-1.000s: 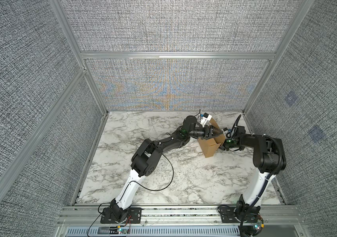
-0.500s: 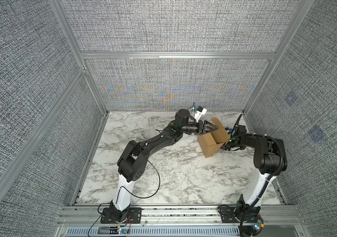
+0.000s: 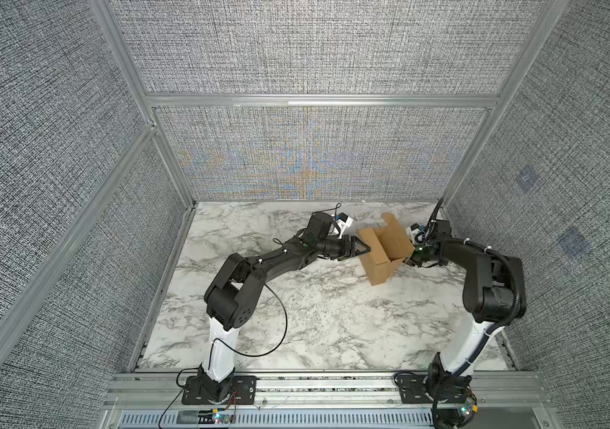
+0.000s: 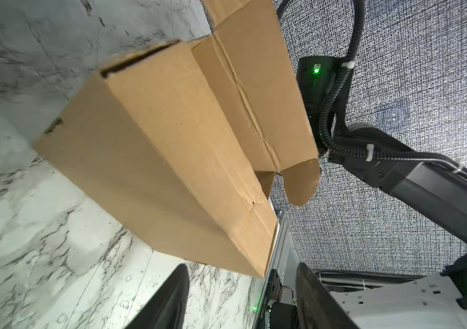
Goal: Assemble paper box
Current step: Close the paper box at the middle-right of the table.
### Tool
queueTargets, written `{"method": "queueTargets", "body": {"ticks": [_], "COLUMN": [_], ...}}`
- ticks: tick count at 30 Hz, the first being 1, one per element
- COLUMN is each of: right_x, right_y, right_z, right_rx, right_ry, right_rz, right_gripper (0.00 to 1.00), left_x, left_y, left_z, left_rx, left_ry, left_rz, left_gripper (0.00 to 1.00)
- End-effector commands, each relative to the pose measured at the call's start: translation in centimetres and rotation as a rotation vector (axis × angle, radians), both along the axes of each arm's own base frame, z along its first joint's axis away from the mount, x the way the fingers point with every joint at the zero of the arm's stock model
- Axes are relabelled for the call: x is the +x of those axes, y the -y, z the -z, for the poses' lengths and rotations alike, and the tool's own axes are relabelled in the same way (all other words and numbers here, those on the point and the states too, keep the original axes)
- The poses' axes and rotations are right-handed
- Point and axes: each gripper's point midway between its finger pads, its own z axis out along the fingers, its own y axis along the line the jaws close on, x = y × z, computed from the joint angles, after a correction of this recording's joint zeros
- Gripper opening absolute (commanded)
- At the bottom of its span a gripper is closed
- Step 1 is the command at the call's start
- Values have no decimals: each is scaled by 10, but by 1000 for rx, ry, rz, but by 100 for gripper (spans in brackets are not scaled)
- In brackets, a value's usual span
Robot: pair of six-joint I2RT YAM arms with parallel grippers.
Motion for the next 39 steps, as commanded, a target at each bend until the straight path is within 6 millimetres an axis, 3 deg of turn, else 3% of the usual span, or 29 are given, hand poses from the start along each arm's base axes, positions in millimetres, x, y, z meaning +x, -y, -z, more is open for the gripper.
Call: {"method": "queueTargets", "body": {"ticks": [1,19,33,39], "right_x": [-5,-16,-18,-11], "right_y": [-1,-24,-47,-32], "right_z": [-2,-15,-32,-28], "right_rx": [-21,-54,-95,-144], "right_ry": [-7,12,71,66], "right_rz": [-13,-73,-203,-194], "right_gripper": [39,38,38,38], "left_x": [3,-18,-36,-34], "left_y": [9,50,41,41], "left_z": [-8,-14,-15,-25], "left_rx": [-35,-86,-91,-95], "left_ry": [35,52,57,117], "left_rz": [13,94,126,134], "left_gripper": [62,62,60,60]}}
